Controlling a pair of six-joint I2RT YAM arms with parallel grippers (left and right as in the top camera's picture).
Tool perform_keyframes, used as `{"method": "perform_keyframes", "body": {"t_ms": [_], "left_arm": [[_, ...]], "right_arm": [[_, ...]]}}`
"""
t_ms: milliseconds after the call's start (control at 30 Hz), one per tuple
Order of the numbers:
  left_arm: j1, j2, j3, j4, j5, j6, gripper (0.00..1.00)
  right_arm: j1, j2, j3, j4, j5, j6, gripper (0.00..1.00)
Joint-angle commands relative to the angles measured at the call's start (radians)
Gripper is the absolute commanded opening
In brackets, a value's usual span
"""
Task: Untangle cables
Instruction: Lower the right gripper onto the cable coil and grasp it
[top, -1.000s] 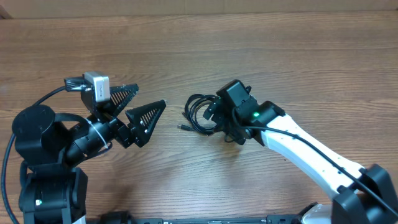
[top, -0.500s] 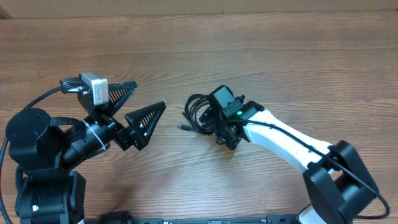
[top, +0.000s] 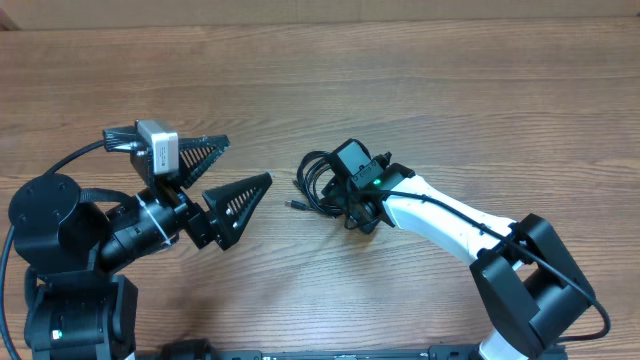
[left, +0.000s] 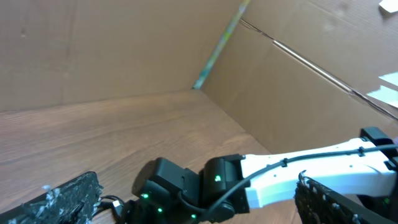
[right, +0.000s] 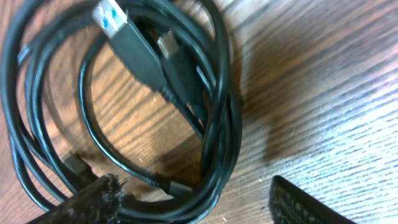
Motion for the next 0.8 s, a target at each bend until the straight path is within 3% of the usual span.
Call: {"method": "perform_keyframes", "body": {"t_ms": [0,367,700,733,767], "left_arm": [[0.01,-0.009,0.034,0.005,0.065,0.022,1.0],[0.01,-0.01,0.069,0.003,0.068,0.022,1.0],[0.01,-0.01,0.069,0.001,0.066,0.022,1.0],[0.01,-0.01,0.069,0.001,0.066,0.022,1.0],[0.01,-0.01,0.069,0.001,0.066,0.022,1.0]], "right_arm": [[0.003,0.002,0.008,0.01,0.075,0.003,0.73],[0.003,0.003,-0.005,0.036,0.106,0.003,0.6],[0.003,0.003,-0.077,0.104,0.097,0.007,0.63],[0.003,0.003,-0.082,0.11,0.097,0.006,0.58],[0.003,0.003,-0.088,0.118,0.097,0.006,0.45]]}}
